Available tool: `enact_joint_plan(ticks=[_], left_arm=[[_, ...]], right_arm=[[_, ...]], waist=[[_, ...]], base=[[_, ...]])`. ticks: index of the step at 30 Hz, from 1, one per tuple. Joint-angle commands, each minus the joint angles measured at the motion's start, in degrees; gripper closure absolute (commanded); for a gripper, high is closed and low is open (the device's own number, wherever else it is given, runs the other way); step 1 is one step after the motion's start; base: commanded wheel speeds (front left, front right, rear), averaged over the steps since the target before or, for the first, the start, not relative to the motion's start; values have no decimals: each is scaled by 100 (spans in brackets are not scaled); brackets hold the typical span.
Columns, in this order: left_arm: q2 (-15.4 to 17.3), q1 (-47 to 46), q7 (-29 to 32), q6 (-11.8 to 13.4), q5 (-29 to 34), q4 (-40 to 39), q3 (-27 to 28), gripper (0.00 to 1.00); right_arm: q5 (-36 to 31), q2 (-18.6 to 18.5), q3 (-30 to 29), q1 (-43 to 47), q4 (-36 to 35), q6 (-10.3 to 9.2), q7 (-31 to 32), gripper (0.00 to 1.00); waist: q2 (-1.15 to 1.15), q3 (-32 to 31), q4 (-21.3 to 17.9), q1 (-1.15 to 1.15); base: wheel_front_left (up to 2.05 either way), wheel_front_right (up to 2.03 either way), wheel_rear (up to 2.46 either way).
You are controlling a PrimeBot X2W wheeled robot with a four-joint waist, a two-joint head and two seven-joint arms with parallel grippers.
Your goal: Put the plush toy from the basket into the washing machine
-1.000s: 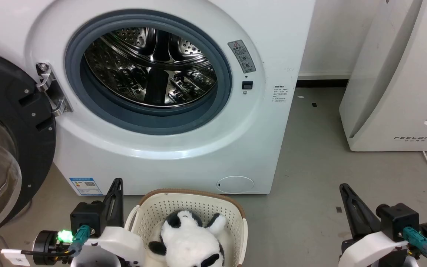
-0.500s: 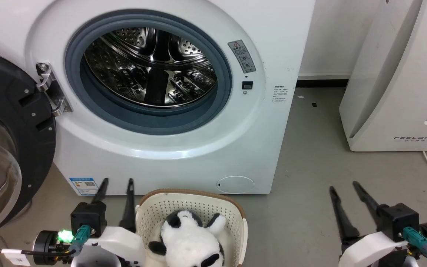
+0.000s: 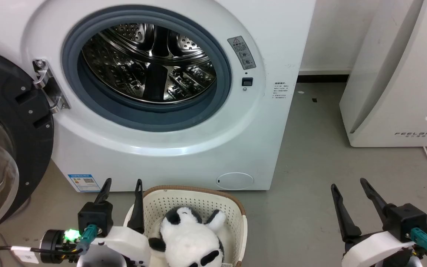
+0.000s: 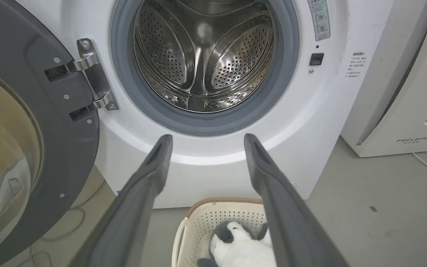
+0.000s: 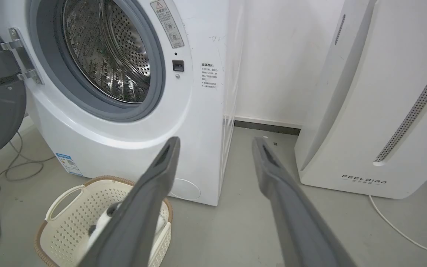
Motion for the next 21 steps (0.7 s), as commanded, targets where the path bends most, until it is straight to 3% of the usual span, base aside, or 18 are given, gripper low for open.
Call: enact_joint_plan(ticks=[1, 21], left_arm=[[0, -134, -70, 6, -32, 89, -52, 0], [94, -1220, -292, -89, 82, 1625, -452, 0]], right_arm=[[68, 0, -23, -9, -32, -1, -72, 0], [394, 1, -89, -311, -135, -2, -310, 0]], waist=[[0, 36, -12, 0], [0, 894, -269, 0]], base=[[0, 0, 0], [0, 0, 0]])
